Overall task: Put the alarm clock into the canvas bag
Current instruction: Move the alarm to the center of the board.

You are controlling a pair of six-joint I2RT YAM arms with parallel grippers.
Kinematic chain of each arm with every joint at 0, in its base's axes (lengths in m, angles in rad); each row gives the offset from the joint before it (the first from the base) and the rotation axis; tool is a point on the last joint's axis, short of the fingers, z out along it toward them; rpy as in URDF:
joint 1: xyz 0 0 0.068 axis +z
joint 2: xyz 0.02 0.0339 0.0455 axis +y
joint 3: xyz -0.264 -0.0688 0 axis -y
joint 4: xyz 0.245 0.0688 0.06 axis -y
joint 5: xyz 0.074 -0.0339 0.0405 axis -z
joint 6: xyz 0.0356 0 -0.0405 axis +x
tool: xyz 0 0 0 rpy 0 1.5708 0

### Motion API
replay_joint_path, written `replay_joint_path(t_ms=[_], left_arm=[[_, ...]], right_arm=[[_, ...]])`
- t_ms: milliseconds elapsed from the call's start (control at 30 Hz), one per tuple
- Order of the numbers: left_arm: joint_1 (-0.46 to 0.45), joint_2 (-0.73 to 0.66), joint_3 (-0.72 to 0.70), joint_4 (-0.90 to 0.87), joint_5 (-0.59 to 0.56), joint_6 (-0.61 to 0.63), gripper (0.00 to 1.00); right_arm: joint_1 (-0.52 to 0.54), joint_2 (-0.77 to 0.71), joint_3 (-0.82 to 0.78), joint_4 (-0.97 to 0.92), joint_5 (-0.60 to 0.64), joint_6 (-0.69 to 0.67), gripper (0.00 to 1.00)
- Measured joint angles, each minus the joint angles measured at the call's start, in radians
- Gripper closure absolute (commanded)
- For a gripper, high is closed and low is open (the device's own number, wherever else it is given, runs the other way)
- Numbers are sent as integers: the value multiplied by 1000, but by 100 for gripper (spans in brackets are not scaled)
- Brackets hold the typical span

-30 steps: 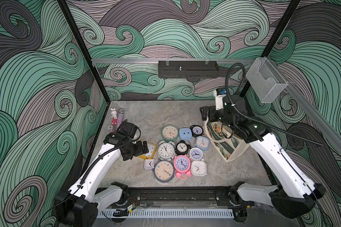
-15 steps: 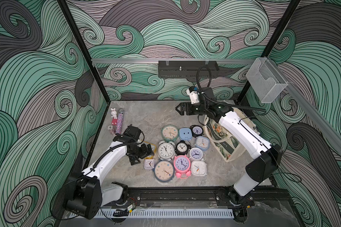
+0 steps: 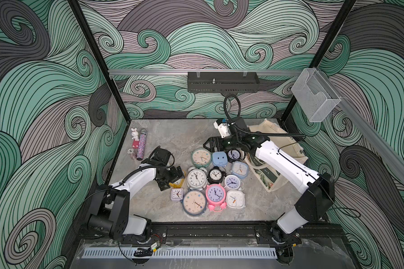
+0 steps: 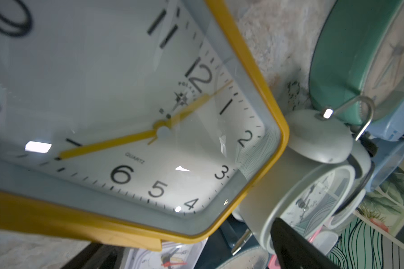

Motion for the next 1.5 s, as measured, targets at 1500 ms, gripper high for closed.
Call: replay_joint_path(t_ms=[1500], left_arm=[[-56, 31, 278, -76, -164, 377, 1]], right_arm=[[60, -230, -324, 1, 8, -32, 0]])
